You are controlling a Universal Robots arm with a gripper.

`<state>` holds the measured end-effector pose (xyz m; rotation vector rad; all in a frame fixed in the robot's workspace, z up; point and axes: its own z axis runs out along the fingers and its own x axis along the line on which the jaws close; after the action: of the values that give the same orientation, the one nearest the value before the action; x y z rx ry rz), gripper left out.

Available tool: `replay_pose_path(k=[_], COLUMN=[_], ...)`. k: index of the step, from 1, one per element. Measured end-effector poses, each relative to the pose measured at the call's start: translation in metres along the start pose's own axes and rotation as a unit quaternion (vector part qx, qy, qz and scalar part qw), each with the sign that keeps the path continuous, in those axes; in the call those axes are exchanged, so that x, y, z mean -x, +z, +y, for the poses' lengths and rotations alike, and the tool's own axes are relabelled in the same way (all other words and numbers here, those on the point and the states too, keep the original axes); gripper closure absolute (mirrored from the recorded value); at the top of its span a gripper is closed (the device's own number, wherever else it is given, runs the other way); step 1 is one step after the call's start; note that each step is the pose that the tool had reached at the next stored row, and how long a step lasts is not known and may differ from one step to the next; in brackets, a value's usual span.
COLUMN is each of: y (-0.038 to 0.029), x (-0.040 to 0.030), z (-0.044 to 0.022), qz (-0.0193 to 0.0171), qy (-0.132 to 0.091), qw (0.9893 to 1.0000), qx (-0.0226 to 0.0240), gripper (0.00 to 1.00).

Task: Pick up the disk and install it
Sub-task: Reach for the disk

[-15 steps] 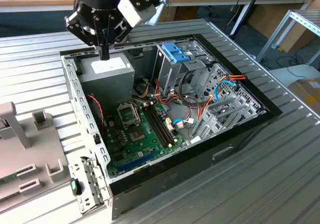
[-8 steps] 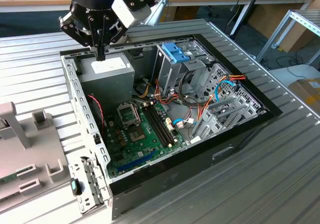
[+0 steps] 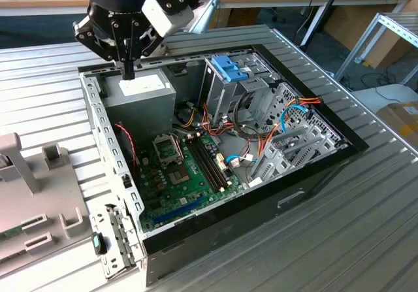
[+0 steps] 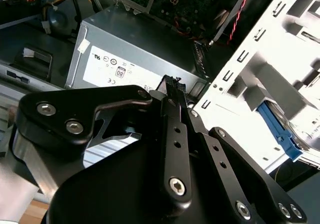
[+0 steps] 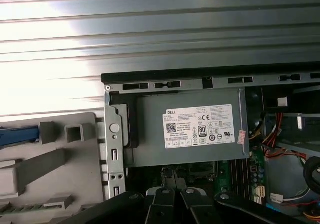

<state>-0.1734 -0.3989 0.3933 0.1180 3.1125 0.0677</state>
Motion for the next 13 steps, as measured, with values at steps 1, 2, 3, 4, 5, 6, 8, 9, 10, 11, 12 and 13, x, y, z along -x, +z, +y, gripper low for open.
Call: replay_pose_path(k=[1, 2, 3, 4, 5, 6, 8, 9, 10, 11, 12, 13], y=[-0.0001, -0.0001, -0.0002, -0.0002, -0.0002, -0.0002, -0.0003, -0.0003, -0.0003, -0.0003, -0.0004, -0.0004], x=[-0.0006, -0.0022, -0.0032, -0.0048, -0.0057, -0.0063, -0.0083, -0.0098, -0.0108, -0.012, -0.013, -0.0142], z=[-0.0001, -0.0002, -0.0003, -0.0004, -0.0004, -0.0005, -0.0006, -0.0008, -0.0008, -0.0009, -0.001, -0.0011], qz=[0.0, 0.0, 0.0, 0.0, 0.0, 0.0, 0.0, 0.0, 0.0, 0.0, 0.0, 0.0], qy=[0.0, 0.0, 0.0, 0.0, 0.0, 0.0, 0.0, 0.0, 0.0, 0.0, 0.0, 0.0], qw=[1.0, 1.0, 1.0, 1.0, 1.0, 1.0, 1.0, 1.0, 1.0, 1.0, 1.0, 1.0], qx=[0.0, 0.0, -0.0001, 0.0, 0.0, 0.0, 0.0, 0.0, 0.0, 0.0, 0.0, 0.0], gripper=[0.89, 0.89, 0.89, 0.89, 0.89, 0.89, 0.89, 0.89, 0.89, 0.89, 0.89, 0.89])
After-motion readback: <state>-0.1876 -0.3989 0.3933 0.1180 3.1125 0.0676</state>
